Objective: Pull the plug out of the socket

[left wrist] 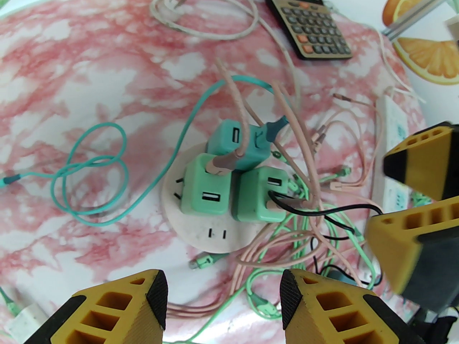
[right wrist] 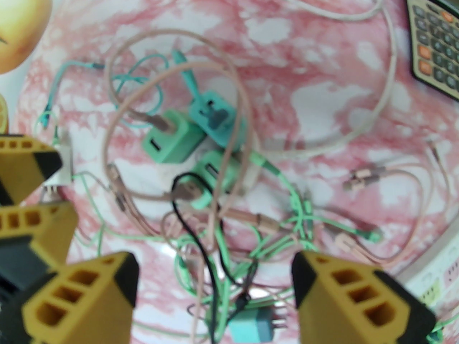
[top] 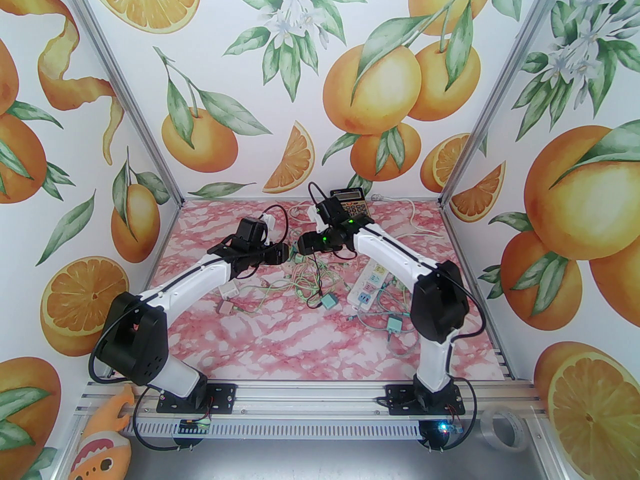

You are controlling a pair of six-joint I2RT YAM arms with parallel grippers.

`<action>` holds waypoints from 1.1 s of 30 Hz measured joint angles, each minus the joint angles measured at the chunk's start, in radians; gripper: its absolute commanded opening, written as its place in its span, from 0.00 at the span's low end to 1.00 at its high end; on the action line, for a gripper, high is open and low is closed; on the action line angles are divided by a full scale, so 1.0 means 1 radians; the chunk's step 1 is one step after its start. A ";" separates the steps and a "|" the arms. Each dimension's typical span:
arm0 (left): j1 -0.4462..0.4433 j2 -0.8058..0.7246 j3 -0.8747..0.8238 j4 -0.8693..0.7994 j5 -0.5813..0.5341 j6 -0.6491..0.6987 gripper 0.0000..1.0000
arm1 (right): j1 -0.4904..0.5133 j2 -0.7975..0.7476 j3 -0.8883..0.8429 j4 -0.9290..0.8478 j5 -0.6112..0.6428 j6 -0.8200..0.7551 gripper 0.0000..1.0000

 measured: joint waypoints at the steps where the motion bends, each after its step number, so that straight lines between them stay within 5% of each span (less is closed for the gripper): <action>1: 0.007 0.003 0.000 0.000 0.000 0.000 0.55 | 0.006 0.015 0.006 -0.003 0.004 0.003 0.75; 13: 0.068 0.058 0.000 0.018 0.019 -0.018 0.55 | 0.059 0.143 0.053 -0.058 0.101 0.024 0.70; 27: 0.068 0.075 0.000 0.039 0.046 -0.026 0.55 | 0.047 0.149 -0.018 -0.087 0.425 -0.037 0.62; 33: 0.058 0.079 0.000 0.069 0.072 -0.019 0.55 | 0.009 0.107 -0.060 -0.074 0.381 -0.093 0.65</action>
